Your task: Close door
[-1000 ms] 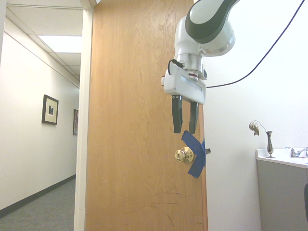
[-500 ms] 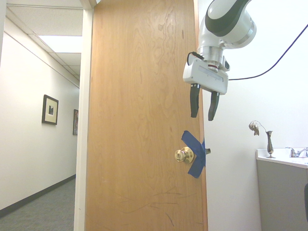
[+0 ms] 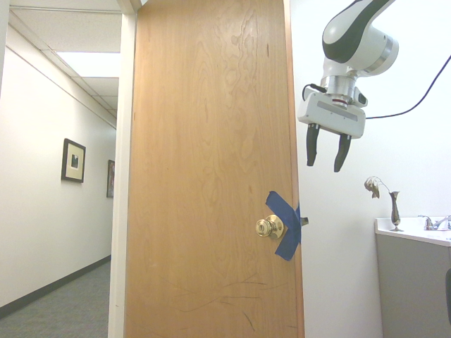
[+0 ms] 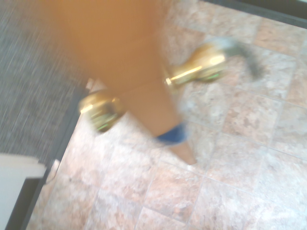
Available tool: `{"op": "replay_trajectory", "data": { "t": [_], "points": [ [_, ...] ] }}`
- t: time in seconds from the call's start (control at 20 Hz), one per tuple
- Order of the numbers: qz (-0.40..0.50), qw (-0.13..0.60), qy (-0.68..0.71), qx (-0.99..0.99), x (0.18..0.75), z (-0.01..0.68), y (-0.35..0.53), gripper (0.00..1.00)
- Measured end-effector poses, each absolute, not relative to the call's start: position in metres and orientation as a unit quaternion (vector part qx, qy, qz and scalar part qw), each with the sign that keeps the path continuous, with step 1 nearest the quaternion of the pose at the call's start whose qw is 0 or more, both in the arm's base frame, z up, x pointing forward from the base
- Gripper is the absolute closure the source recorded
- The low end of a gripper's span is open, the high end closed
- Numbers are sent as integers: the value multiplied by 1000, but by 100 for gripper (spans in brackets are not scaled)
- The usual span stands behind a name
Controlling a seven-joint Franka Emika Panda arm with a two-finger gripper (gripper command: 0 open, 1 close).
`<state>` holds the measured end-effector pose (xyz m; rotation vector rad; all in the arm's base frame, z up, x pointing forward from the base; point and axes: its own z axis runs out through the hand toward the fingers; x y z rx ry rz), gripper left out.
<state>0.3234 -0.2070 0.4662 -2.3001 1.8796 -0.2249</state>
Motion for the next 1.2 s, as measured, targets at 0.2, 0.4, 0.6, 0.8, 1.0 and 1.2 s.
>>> {"op": "replay_trajectory", "data": {
  "t": [0.2,0.4,0.6,0.8,1.0,1.2],
  "points": [
    [-74,85,658,-744,322,468,-247,0],
    [-80,83,680,-724,328,471,-276,0],
    [-102,86,690,-711,351,462,-282,0],
    [-126,100,690,-706,398,443,-266,0],
    [-145,119,633,-751,484,424,-150,0],
    [-129,123,531,-828,526,421,71,0]
  ]
}}
